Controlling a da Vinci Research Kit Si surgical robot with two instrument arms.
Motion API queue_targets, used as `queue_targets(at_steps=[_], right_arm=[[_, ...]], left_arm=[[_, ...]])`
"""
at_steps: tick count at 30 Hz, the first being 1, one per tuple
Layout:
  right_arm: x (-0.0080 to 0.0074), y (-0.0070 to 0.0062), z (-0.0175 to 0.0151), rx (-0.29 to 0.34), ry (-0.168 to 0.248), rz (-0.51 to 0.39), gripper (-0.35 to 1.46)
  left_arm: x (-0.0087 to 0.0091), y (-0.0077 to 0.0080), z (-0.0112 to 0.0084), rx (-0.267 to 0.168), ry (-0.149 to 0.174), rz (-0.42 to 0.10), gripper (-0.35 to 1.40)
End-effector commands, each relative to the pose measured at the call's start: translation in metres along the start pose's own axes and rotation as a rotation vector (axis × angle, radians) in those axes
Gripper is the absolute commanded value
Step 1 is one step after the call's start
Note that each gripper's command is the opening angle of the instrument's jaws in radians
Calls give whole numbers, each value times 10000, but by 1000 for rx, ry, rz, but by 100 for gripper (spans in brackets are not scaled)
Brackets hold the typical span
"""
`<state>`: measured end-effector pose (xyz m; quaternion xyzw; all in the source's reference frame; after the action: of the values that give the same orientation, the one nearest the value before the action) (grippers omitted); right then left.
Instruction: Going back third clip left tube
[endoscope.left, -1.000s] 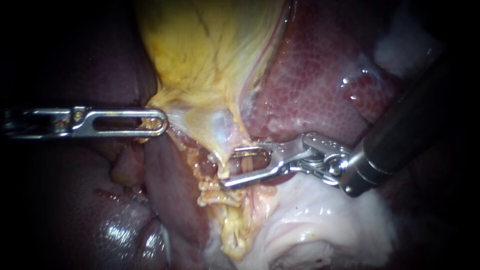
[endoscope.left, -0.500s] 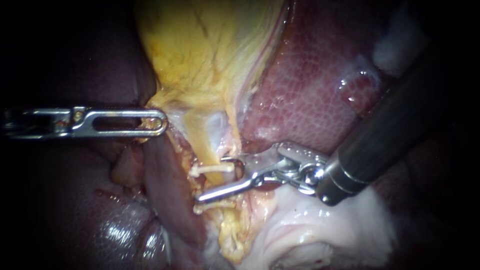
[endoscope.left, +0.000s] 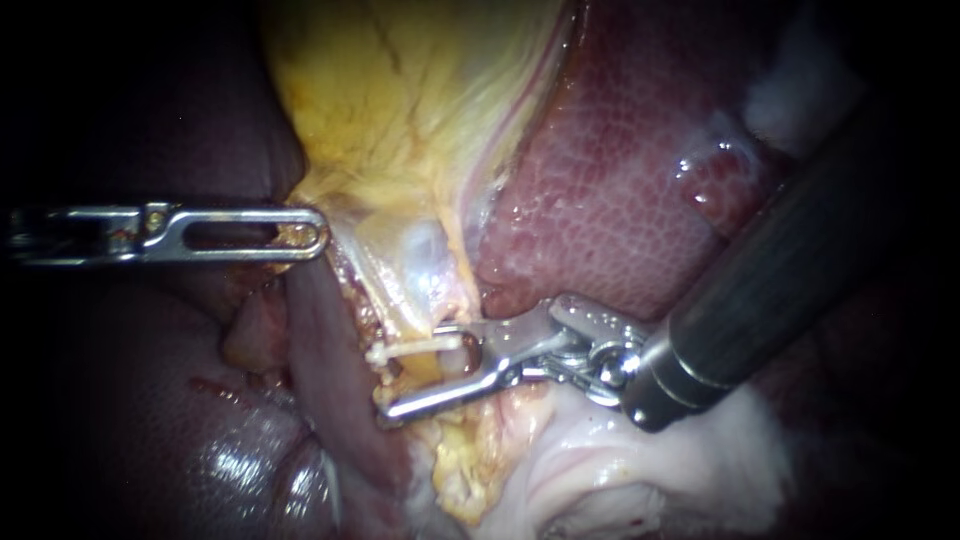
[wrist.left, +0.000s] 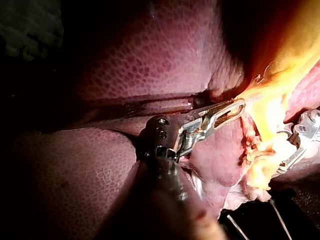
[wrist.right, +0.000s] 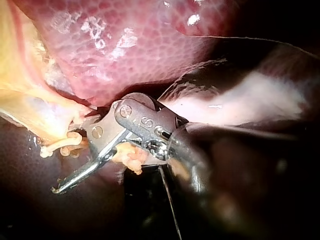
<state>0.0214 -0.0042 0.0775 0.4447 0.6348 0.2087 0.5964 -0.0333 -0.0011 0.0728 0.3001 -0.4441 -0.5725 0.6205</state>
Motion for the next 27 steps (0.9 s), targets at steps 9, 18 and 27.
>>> queue_targets(at_steps=[9, 18, 27], right_arm=[[-7, 24, 18, -13, 3, -5, 60], [-18, 63, 13, -64, 20, -13, 60], [-15, 75, -9, -138, 4, -33, 60]], left_arm=[[6, -6, 9, -11, -3, 2, -35], [8, -15, 7, -4, 2, 1, -35], [8, -18, 5, -4, 3, 0, -35]])
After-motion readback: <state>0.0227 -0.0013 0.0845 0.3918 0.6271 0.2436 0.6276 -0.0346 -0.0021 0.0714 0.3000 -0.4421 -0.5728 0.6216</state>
